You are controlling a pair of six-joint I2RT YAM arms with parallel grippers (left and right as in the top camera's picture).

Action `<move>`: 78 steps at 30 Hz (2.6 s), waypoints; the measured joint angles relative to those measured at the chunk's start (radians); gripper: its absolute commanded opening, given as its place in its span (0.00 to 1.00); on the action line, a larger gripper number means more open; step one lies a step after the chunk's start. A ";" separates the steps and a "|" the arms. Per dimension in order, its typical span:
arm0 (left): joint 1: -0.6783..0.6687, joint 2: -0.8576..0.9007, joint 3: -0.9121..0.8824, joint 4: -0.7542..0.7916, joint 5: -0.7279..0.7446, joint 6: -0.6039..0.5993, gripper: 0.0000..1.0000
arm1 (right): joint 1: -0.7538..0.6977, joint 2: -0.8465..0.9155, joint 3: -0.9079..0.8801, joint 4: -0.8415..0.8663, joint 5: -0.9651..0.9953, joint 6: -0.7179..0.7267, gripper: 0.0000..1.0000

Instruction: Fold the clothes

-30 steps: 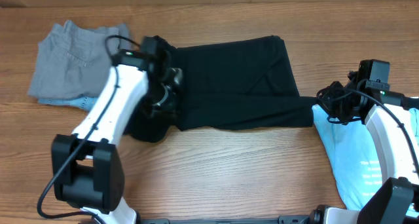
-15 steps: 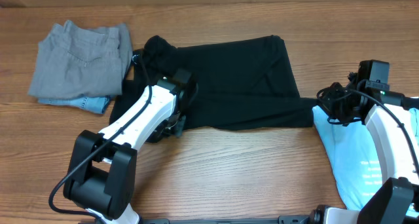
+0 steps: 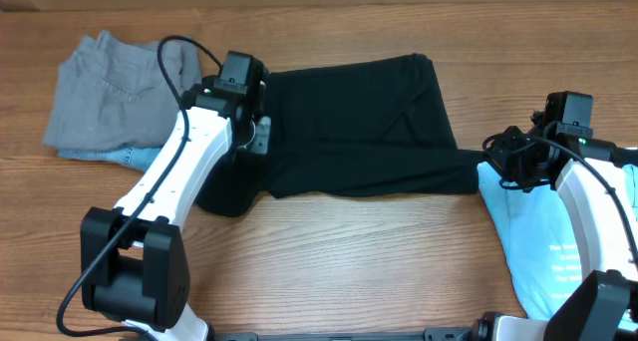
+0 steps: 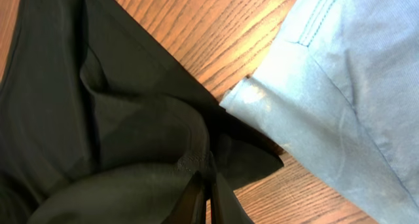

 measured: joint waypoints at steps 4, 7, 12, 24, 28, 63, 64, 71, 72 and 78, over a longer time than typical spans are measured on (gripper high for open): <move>-0.074 0.000 0.000 -0.124 0.071 0.088 0.50 | 0.000 0.000 0.000 0.002 0.000 0.000 0.04; -0.166 -0.001 -0.024 -0.111 0.006 0.120 0.55 | 0.000 0.000 0.000 0.010 0.000 0.000 0.04; -0.182 -0.002 -0.174 0.055 -0.126 0.111 0.33 | 0.000 0.000 0.000 0.011 0.000 0.000 0.04; -0.167 -0.004 -0.045 -0.403 -0.169 0.080 0.04 | 0.000 0.000 0.000 -0.028 0.049 0.003 0.04; -0.147 -0.008 0.063 -0.259 -0.258 0.068 0.40 | 0.000 0.000 0.000 -0.017 0.068 0.015 0.04; -0.224 0.002 -0.269 -0.013 -0.413 -0.224 0.04 | 0.000 0.000 0.000 0.000 0.080 0.042 0.04; -0.217 0.002 -0.258 -0.021 -0.433 -0.235 0.04 | 0.000 0.000 0.000 0.000 0.079 0.041 0.04; -0.149 0.008 0.036 -0.416 -0.453 -0.251 0.04 | 0.000 0.000 0.000 -0.025 0.121 0.041 0.04; -0.146 0.007 0.075 -0.460 -0.453 -0.254 0.04 | 0.000 0.000 0.000 -0.034 0.127 0.041 0.04; -0.106 -0.071 0.211 -0.626 -0.405 -0.274 0.10 | 0.000 0.000 0.000 -0.060 0.141 0.041 0.04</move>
